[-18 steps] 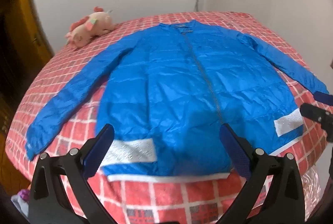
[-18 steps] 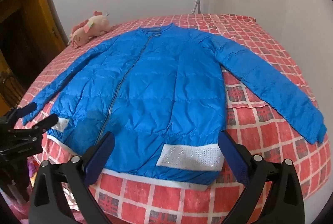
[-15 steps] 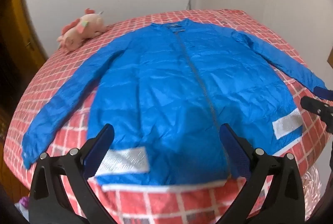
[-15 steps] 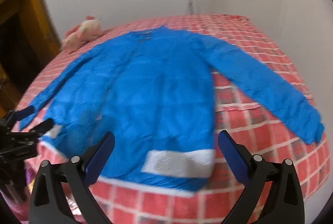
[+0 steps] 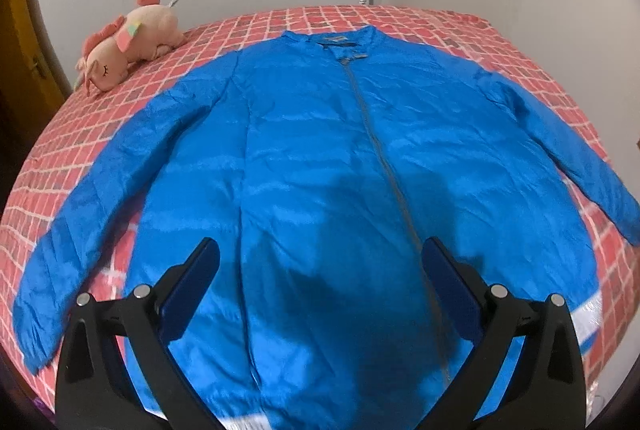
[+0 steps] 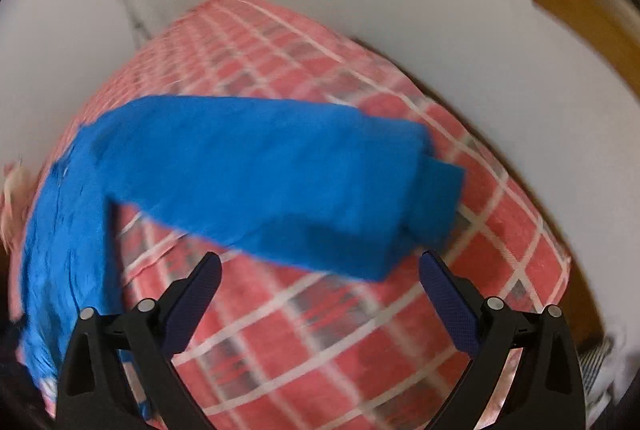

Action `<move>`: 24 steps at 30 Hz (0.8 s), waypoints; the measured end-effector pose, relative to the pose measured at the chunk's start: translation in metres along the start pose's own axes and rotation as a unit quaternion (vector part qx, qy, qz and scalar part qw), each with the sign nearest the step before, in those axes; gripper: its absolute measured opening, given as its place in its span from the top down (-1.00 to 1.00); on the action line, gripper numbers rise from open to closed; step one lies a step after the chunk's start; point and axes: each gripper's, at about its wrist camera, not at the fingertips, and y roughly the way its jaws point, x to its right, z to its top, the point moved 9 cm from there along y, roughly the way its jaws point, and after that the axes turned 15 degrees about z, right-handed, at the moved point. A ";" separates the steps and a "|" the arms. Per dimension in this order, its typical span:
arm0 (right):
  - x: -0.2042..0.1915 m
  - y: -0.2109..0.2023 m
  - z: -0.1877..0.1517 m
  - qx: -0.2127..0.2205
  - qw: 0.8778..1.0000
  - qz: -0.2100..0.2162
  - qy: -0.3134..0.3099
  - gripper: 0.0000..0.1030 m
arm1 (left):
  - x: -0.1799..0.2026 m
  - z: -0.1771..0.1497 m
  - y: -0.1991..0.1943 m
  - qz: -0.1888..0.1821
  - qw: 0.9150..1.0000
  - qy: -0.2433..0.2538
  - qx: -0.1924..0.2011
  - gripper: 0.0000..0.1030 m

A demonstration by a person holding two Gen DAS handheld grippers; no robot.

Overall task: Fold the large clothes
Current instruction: 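Grasp the blue jacket's sleeve with the right gripper and lift it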

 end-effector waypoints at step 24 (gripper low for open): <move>-0.073 -0.016 0.049 0.064 0.996 0.054 -0.036 0.66 | -0.013 0.016 0.039 -0.011 1.000 -0.009 -0.007 -0.94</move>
